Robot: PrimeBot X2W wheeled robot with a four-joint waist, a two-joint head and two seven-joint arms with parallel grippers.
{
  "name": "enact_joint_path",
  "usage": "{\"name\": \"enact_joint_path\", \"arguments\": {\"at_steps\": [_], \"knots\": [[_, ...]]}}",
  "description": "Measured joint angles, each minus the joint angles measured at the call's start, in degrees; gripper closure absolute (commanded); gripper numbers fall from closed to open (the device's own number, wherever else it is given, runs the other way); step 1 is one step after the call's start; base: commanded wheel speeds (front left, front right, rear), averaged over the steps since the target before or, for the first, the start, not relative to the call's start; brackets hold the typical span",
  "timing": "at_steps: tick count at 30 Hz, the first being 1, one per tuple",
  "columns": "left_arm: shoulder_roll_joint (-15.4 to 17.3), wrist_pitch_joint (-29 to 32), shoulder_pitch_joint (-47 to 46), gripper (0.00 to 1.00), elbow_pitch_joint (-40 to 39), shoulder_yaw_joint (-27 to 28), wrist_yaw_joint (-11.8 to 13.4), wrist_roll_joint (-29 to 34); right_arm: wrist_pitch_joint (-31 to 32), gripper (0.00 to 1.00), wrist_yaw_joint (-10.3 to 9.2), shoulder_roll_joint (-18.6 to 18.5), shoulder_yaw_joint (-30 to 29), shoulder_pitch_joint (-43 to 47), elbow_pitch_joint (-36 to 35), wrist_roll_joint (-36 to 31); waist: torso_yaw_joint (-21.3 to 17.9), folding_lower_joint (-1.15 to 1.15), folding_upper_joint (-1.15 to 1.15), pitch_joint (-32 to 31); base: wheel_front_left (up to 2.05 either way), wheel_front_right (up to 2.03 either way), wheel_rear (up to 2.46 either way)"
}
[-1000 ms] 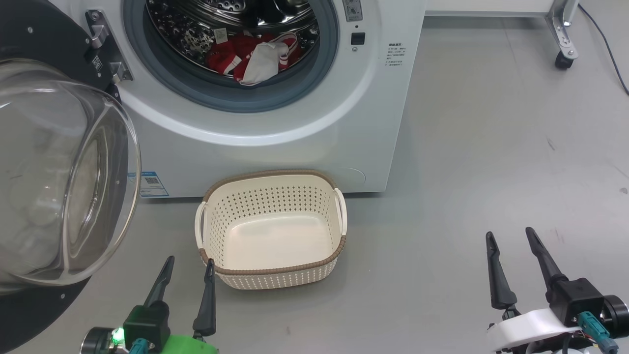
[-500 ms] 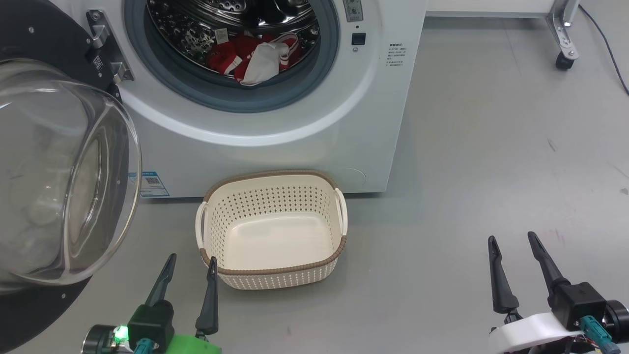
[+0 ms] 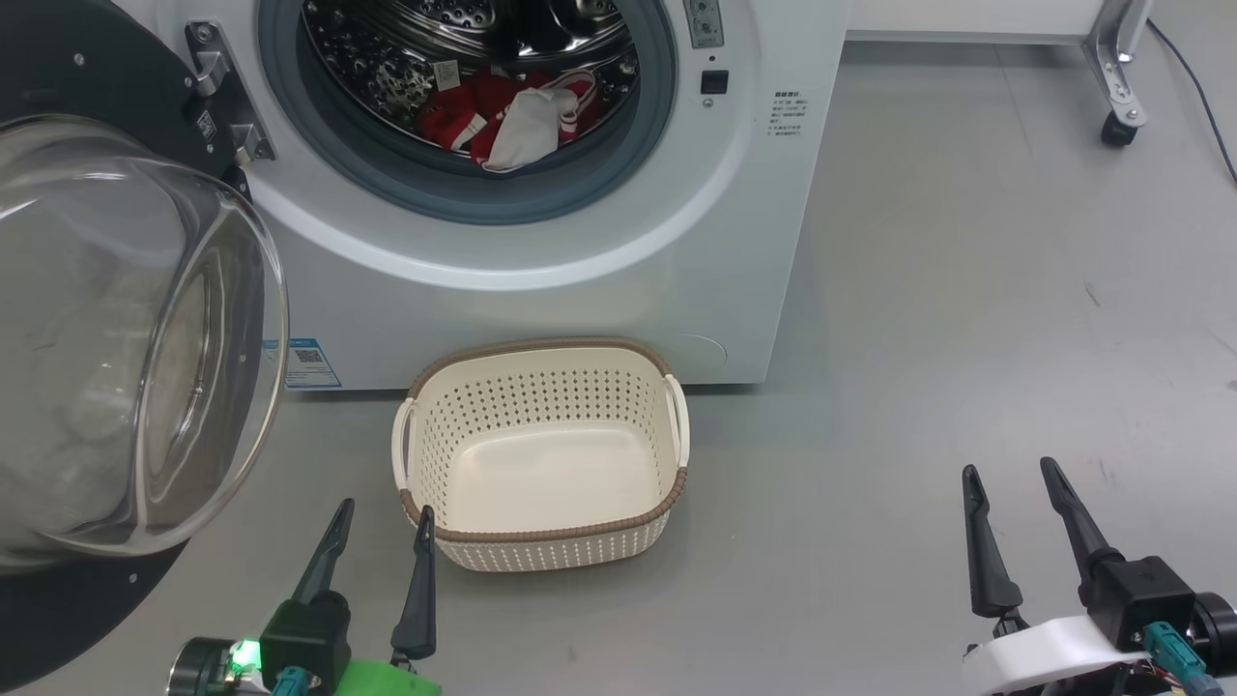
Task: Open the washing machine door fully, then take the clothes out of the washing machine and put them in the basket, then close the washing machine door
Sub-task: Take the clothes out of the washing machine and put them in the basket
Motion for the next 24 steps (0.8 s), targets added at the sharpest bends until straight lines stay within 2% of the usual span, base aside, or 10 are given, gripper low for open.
{"name": "enact_joint_path", "arguments": {"at_steps": [13, 24], "knots": [[0.0, 0.0, 0.0, 0.00, -0.8, -0.5, 0.2, 0.5, 0.0, 0.00, 0.01, 0.0, -0.2, 0.0, 0.0, 0.0, 0.2, 0.00, 0.00, -0.5, 0.16, -0.16, 0.00], [0.0, 0.0, 0.0, 0.00, -1.1, -0.7, 0.4, 1.0, 0.0, 0.00, 0.04, 0.2, -0.3, 0.2, 0.0, 0.0, 0.0, 0.00, 0.00, -0.4, 0.60, -0.60, 0.00]]}}
